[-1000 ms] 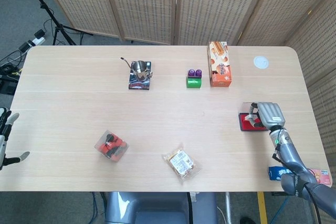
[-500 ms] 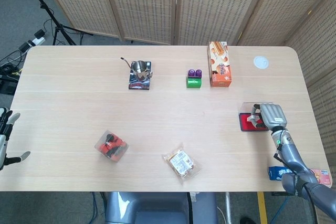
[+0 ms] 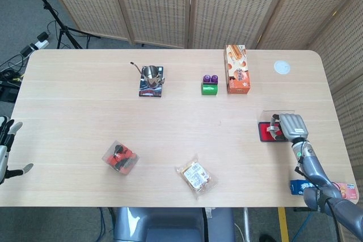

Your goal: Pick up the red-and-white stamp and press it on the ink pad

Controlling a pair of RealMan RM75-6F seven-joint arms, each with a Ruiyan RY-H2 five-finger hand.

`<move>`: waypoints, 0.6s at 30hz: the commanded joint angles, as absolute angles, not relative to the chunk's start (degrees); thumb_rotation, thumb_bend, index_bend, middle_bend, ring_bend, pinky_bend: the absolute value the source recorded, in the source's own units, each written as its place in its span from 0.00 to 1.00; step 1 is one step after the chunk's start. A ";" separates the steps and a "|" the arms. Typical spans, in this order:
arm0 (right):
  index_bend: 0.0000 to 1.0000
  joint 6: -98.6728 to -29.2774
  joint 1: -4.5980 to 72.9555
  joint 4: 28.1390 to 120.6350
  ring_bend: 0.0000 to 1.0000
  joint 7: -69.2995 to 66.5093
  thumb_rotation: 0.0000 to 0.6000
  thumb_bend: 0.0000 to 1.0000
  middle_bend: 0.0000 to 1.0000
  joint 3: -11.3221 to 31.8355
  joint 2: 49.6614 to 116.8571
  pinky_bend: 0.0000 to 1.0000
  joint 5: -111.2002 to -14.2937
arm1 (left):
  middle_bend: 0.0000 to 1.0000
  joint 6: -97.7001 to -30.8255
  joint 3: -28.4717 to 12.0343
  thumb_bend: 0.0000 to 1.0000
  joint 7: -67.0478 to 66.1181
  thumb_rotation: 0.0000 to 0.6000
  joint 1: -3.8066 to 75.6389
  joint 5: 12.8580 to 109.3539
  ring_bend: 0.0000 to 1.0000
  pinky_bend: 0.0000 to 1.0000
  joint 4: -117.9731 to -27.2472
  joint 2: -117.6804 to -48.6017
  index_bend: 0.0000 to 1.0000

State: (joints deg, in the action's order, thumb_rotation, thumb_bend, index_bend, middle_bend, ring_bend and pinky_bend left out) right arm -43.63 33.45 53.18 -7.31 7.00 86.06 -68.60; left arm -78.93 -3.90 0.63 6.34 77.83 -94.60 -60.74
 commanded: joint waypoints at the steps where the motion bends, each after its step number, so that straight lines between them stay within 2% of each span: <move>1: 0.58 -43.45 33.41 53.04 0.99 -7.24 1.00 0.52 0.94 7.13 86.13 1.00 -68.61 | 0.00 -78.94 -3.90 0.12 0.69 1.00 6.32 77.81 0.00 0.00 -94.60 -60.73 0.00; 12: 0.58 -45.58 33.01 56.02 0.99 -8.06 1.00 0.52 0.94 8.48 84.28 1.00 -69.51 | 0.00 -79.03 -3.74 0.12 0.90 1.00 6.27 78.12 0.00 0.00 -94.59 -60.68 0.00; 18: 0.58 -49.17 32.42 64.39 0.99 -7.89 1.00 0.52 0.94 10.09 78.95 1.00 -70.51 | 0.00 -79.14 -3.68 0.12 1.02 1.00 6.24 78.32 0.00 0.00 -94.62 -60.60 0.00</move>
State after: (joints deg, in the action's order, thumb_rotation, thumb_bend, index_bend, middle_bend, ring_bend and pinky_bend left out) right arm -47.42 32.72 61.26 -8.08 9.30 81.23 -69.91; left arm -79.13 -3.68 1.01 6.24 78.29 -94.61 -60.61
